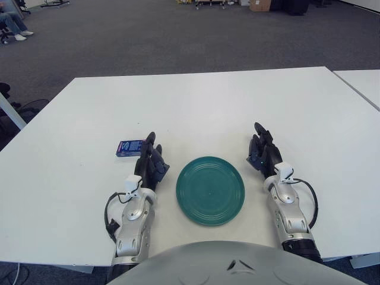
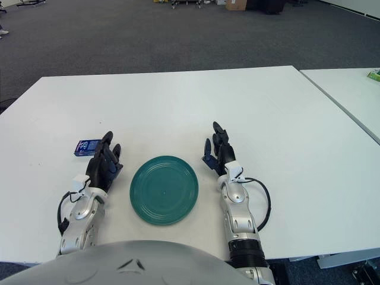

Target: Put the gum into the plate.

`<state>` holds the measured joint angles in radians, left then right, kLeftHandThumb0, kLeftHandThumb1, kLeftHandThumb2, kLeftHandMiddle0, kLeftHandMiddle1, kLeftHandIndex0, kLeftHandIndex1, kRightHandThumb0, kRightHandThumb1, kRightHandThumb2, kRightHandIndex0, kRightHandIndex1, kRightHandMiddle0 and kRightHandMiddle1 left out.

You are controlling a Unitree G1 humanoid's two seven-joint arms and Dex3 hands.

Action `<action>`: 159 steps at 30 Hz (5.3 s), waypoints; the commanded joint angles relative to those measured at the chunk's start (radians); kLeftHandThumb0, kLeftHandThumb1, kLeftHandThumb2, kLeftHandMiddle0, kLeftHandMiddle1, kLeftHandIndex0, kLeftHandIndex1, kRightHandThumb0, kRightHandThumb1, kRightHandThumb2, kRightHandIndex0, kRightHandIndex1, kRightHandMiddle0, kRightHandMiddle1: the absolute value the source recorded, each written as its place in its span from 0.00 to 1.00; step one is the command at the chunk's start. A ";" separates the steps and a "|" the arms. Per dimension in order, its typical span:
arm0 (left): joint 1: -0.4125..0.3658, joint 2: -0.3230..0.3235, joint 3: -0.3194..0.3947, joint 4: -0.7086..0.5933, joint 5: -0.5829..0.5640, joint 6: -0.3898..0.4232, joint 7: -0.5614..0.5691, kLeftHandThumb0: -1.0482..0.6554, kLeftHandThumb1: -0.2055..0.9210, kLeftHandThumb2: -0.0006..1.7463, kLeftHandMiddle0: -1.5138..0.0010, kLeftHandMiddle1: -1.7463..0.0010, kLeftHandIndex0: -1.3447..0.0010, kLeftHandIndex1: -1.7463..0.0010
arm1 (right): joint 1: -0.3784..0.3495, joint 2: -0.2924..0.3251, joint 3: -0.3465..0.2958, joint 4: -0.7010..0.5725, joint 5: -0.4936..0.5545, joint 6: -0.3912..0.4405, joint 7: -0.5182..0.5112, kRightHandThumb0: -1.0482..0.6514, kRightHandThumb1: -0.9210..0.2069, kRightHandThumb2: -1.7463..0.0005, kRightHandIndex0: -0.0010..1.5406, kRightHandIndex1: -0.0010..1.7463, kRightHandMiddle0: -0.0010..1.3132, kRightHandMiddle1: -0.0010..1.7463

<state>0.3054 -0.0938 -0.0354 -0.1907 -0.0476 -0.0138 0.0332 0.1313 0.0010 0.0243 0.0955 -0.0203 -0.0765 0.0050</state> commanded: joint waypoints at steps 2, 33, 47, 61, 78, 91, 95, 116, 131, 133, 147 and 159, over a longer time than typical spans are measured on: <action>-0.088 0.048 0.009 -0.140 0.075 0.050 0.021 0.09 1.00 0.59 0.88 1.00 1.00 0.75 | 0.028 0.008 0.007 0.039 0.007 0.047 0.008 0.21 0.00 0.46 0.06 0.00 0.00 0.14; -0.405 0.791 0.001 0.371 0.580 -0.312 -0.181 0.03 1.00 0.34 0.79 1.00 1.00 0.51 | 0.002 -0.007 -0.009 0.081 0.037 0.032 0.043 0.19 0.00 0.45 0.06 0.01 0.00 0.15; -0.493 0.871 -0.102 0.643 0.594 -0.467 -0.219 0.01 1.00 0.30 0.80 1.00 1.00 0.53 | -0.006 -0.010 -0.022 0.105 0.048 0.026 0.051 0.20 0.00 0.46 0.06 0.00 0.00 0.16; -0.538 0.873 -0.152 0.711 0.623 -0.465 -0.237 0.00 1.00 0.23 0.84 1.00 1.00 0.52 | -0.002 -0.009 -0.036 0.098 0.065 0.035 0.070 0.20 0.00 0.47 0.06 0.00 0.00 0.15; -0.559 0.846 -0.205 0.792 0.649 -0.437 -0.216 0.00 1.00 0.22 0.89 1.00 1.00 0.54 | -0.004 -0.021 -0.043 0.093 0.067 0.045 0.078 0.20 0.00 0.48 0.05 0.00 0.00 0.16; -0.631 0.798 -0.236 0.923 0.671 -0.424 -0.140 0.00 1.00 0.23 0.93 1.00 1.00 0.58 | -0.012 -0.032 -0.034 0.087 0.063 0.052 0.083 0.20 0.00 0.46 0.07 0.01 0.00 0.16; -0.646 0.795 -0.248 0.939 0.670 -0.421 -0.148 0.00 1.00 0.24 0.93 1.00 1.00 0.58 | -0.015 -0.032 -0.033 0.084 0.070 0.063 0.088 0.20 0.00 0.46 0.06 0.00 0.00 0.16; -0.745 0.722 -0.376 1.151 0.720 -0.382 -0.169 0.05 1.00 0.15 0.86 0.99 0.94 0.48 | -0.038 -0.016 -0.033 0.097 0.069 0.095 0.063 0.19 0.00 0.50 0.03 0.00 0.00 0.13; -0.787 0.665 -0.505 1.286 0.730 -0.372 -0.353 0.15 1.00 0.09 0.79 0.98 0.87 0.46 | -0.056 -0.019 -0.043 0.116 0.056 0.109 0.019 0.19 0.00 0.50 0.05 0.01 0.00 0.16; -0.780 0.666 -0.515 1.278 0.726 -0.364 -0.385 0.16 1.00 0.09 0.78 0.98 0.87 0.45 | -0.056 -0.019 -0.045 0.117 0.057 0.107 0.018 0.19 0.00 0.50 0.06 0.01 0.00 0.17; -0.745 0.588 -0.641 1.386 0.799 -0.369 -0.341 0.36 1.00 0.10 0.65 0.97 0.63 0.24 | -0.054 -0.033 -0.061 0.116 0.075 0.110 0.036 0.20 0.00 0.50 0.08 0.01 0.00 0.21; -0.715 0.582 -0.733 1.415 0.824 -0.418 -0.316 0.39 1.00 0.10 0.63 0.97 0.57 0.23 | -0.061 -0.046 -0.072 0.114 0.083 0.119 0.052 0.19 0.00 0.51 0.08 0.01 0.00 0.21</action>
<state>-0.6173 0.6007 -0.6063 1.1232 0.6414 -0.4122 -0.1538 0.0511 -0.0318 -0.0313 0.1639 0.0522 -0.0322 0.0540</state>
